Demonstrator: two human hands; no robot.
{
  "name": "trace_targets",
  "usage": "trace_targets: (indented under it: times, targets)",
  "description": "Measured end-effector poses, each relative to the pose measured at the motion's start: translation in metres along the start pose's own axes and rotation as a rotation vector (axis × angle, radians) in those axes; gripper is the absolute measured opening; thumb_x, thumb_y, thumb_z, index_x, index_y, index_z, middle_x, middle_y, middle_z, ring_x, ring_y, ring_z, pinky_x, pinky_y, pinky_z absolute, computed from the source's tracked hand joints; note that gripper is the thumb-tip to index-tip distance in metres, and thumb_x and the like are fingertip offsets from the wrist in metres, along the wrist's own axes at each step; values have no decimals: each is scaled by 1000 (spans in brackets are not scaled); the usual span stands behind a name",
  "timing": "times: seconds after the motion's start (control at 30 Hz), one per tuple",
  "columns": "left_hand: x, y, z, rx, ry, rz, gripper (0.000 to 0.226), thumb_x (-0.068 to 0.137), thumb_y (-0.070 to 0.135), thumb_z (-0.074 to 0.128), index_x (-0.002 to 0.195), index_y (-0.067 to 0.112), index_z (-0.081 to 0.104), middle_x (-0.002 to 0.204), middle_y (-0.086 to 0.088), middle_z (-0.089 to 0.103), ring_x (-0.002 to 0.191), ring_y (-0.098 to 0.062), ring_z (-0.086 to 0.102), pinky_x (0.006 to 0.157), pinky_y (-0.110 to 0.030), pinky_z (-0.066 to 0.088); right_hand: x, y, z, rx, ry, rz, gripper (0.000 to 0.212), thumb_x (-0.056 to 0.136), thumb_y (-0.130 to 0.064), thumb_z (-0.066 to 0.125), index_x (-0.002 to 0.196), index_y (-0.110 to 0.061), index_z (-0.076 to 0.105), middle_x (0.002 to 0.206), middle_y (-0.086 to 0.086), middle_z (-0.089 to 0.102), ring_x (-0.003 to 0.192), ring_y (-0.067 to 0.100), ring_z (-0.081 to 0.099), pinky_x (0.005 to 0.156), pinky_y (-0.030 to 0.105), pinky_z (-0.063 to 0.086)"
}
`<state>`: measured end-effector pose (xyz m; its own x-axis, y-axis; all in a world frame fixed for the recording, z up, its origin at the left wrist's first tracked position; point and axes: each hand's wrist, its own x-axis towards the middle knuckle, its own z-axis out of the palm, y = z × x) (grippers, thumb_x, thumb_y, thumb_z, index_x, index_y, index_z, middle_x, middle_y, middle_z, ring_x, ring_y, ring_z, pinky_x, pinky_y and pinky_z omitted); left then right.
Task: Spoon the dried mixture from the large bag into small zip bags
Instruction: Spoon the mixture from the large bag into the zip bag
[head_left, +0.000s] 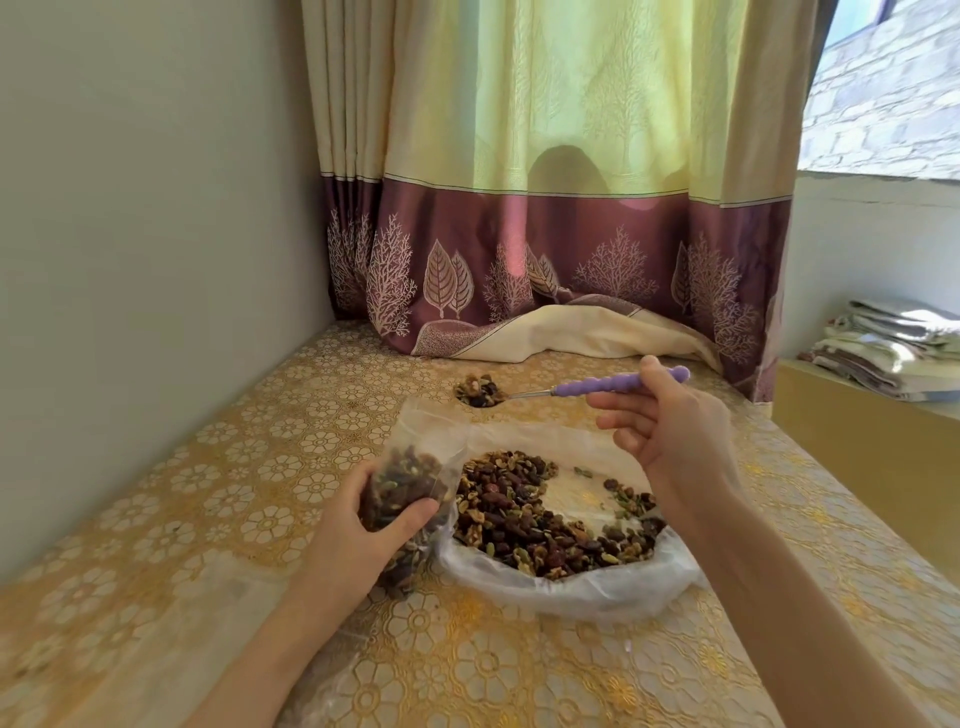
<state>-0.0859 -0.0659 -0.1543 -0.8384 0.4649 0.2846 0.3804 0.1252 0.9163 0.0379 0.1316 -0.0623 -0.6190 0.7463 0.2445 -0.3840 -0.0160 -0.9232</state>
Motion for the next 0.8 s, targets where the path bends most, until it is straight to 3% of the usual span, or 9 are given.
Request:
trace_targets:
  times: [0.23, 0.33, 0.47, 0.63, 0.8]
  targets:
    - [0, -1, -1, -40, -2, 5, 46, 57, 52, 68, 98, 39, 51, 100, 13, 63, 90, 3, 58, 66, -12, 43, -18, 3, 31, -117, -183, -113, 52, 101, -19, 42, 57, -9, 68, 68, 11, 73, 45, 13, 59, 36, 17, 39]
    - [0, -1, 0, -47, 1, 10, 46, 58, 51, 68, 100, 38, 52, 99, 13, 64, 88, 5, 58, 65, -11, 42, -23, 5, 35, -225, -282, -259, 37, 101, -15, 41, 74, -1, 61, 74, 8, 74, 48, 15, 59, 38, 19, 40]
    - [1, -2, 0, -40, 15, 14, 46, 57, 50, 68, 98, 40, 51, 99, 16, 62, 83, 12, 56, 59, -4, 42, -24, 4, 34, -319, -350, -394, 30, 101, -10, 41, 79, 0, 60, 80, 4, 75, 54, 20, 61, 42, 23, 43]
    - [2, -4, 0, -39, 26, 10, 51, 60, 48, 70, 105, 35, 52, 101, 17, 60, 87, 10, 55, 62, -6, 41, -21, 1, 28, -267, -311, -444, 30, 101, -9, 40, 80, -5, 61, 79, 3, 75, 52, 16, 61, 41, 23, 42]
    - [2, -6, 0, -51, 30, -6, 65, 57, 50, 69, 114, 26, 53, 107, 9, 61, 99, -7, 57, 74, -18, 45, -5, 8, 6, -156, -65, -361, 36, 102, -18, 41, 77, -2, 62, 72, 6, 74, 47, 13, 58, 39, 19, 42]
